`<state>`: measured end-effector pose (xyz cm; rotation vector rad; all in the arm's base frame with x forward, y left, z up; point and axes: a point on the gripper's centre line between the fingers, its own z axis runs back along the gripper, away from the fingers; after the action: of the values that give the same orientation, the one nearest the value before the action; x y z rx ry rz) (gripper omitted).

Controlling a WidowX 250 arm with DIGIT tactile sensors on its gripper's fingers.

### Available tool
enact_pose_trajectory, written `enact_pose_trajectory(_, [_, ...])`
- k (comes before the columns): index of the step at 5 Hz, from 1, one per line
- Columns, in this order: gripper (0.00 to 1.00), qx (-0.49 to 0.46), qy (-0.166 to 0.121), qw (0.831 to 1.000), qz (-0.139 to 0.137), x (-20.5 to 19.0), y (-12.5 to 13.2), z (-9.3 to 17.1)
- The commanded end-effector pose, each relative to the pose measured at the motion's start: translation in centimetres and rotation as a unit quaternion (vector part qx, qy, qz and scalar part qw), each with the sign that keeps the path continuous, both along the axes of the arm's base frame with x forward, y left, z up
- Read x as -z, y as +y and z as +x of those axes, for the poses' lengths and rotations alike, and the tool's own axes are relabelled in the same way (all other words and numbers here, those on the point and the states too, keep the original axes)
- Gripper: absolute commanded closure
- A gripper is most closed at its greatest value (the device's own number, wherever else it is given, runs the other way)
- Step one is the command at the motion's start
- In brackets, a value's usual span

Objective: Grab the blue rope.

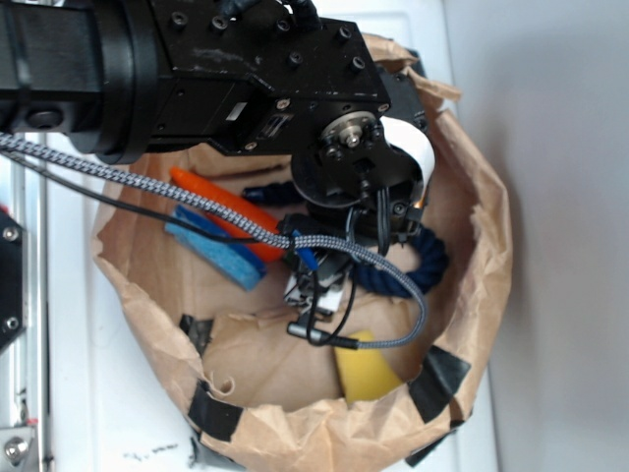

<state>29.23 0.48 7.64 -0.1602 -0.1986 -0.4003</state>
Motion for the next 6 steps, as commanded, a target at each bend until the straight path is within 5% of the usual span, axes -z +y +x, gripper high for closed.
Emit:
enact_pose_trajectory(1, [0.00,-0.004,-0.019,1.000,0.003,-0.9,0.4,0.3])
enact_pose_trajectory(4, [0.00,0.037,-0.026,0.999,-0.017,0.5,4.1,0.9])
enact_pose_trajectory(6, [0.00,0.058,-0.056,0.997,-0.013,0.5,6.3,0.8])
